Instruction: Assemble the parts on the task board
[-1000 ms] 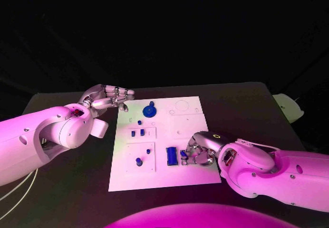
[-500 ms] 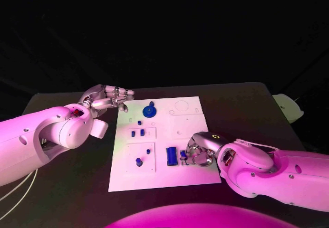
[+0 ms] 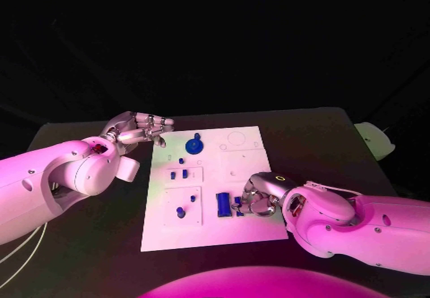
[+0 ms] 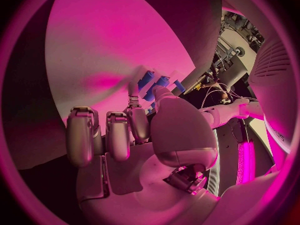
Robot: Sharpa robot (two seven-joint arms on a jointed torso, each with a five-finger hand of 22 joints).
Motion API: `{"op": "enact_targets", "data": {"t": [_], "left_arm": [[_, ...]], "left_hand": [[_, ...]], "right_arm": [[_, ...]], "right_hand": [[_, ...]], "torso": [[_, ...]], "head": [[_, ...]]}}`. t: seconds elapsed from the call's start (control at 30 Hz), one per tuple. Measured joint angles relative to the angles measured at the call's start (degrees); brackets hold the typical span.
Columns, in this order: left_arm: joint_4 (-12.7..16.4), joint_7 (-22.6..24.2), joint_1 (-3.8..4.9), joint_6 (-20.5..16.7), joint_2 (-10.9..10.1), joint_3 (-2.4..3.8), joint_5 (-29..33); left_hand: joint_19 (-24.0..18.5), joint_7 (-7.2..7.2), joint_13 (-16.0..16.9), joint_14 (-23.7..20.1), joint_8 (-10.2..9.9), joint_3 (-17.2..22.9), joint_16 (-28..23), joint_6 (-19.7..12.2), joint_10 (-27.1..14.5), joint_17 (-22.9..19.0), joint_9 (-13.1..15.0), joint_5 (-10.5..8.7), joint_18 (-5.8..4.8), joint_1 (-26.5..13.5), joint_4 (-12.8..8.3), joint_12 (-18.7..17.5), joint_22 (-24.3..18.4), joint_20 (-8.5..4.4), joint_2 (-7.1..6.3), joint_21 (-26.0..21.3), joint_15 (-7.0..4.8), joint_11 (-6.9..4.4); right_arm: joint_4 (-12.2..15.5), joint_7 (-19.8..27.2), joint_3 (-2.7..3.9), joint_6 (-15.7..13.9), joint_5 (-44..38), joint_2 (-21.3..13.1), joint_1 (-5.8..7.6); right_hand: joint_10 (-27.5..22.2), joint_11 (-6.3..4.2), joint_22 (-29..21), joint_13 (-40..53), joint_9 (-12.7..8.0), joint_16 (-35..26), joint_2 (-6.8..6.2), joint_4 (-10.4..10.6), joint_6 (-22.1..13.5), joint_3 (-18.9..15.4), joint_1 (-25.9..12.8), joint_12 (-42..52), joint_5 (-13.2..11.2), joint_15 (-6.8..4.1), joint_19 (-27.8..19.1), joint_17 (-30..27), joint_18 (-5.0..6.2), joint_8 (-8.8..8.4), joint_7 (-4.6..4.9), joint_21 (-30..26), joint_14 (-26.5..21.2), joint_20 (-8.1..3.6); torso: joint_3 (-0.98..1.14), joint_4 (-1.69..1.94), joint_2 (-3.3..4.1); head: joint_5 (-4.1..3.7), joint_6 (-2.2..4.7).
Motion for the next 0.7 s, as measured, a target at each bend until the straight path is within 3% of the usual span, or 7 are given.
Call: {"op": "enact_targets", "data": {"t": [0.33,0.4,0.5,0.57,0.7], "left_arm": [[0.04,-0.03,0.00,0.00,-0.11,0.00,-0.01],[0.05,-0.03,0.00,0.00,-0.13,0.00,-0.01],[0.05,-0.03,0.00,0.00,-0.15,0.00,-0.01],[0.05,-0.03,0.00,0.00,-0.17,0.00,-0.01],[0.01,-0.03,-0.01,0.00,-0.19,-0.01,-0.01]], "left_hand": [[0.00,0.00,0.00,0.00,0.00,0.00,0.00,0.00,0.00,0.00,0.00,0.00,0.00,0.00,0.00,0.00,0.00,0.00,0.00,0.00,0.00,0.00],[0.00,0.00,0.00,0.00,0.00,0.00,0.00,0.00,0.00,0.00,0.00,0.00,0.00,0.00,0.00,0.00,0.00,0.00,0.00,0.00,0.00,0.00],[0.00,0.00,0.00,0.00,0.00,0.00,0.00,0.00,0.00,0.00,0.00,0.00,0.00,0.00,0.00,0.00,0.00,0.00,0.00,0.00,0.00,0.00],[0.00,0.00,-0.01,0.00,-0.01,0.00,0.00,0.00,0.00,0.00,0.00,0.00,0.00,0.00,0.00,0.00,0.00,0.00,0.00,0.00,0.00,0.00],[0.00,0.00,-0.01,0.00,-0.01,0.00,0.00,0.00,0.00,0.00,0.00,0.00,0.00,0.00,0.00,0.00,0.00,0.00,0.00,0.00,0.00,0.00]], "right_arm": [[0.46,0.02,0.00,-0.14,-0.31,-0.49,-0.01],[0.78,0.08,0.00,-0.17,-0.41,-0.98,-0.01],[1.27,0.18,0.00,-0.17,-0.53,-1.75,-0.01],[1.51,0.24,0.00,-0.12,-0.60,-2.05,-0.01],[1.85,0.40,0.00,0.19,-0.78,-2.33,-0.01]], "right_hand": [[0.00,0.00,-0.01,-0.01,0.14,-0.32,-0.02,-0.39,-0.01,-0.84,0.05,-0.23,-0.65,0.00,0.00,-0.01,0.00,0.00,-0.01,-0.22,0.00,0.00],[0.00,0.00,-0.01,-0.01,0.22,-0.32,0.00,-0.54,-0.01,-0.99,1.54,-0.23,-0.65,0.00,0.00,-0.01,0.00,0.24,-0.01,-0.22,0.00,0.00],[0.00,0.00,-0.01,0.01,0.40,-0.32,-0.27,-1.14,-0.01,-1.39,3.97,-0.23,-2.03,0.00,0.00,-0.01,0.00,0.24,-0.01,-0.22,0.00,0.00],[-0.01,0.00,-0.01,0.02,0.49,-0.32,-0.58,-1.54,-0.02,-1.79,5.45,-0.23,-4.29,0.00,0.00,-0.01,0.00,0.62,0.00,-0.22,0.00,0.00],[-0.01,0.00,-0.01,0.02,0.58,-0.32,-0.67,-1.34,-0.20,-2.27,5.82,-0.23,-6.46,0.00,0.00,-0.01,0.00,0.66,0.18,-0.22,0.00,0.00]], "torso": [[0.02,-0.02,-0.02],[0.02,-0.02,-0.02],[0.02,-0.02,-0.05],[0.02,-0.02,-0.06],[0.05,-0.05,-0.08]], "head": [[-0.01,0.07],[0.04,0.07],[0.11,0.03],[0.14,0.02],[0.27,0.15]]}}
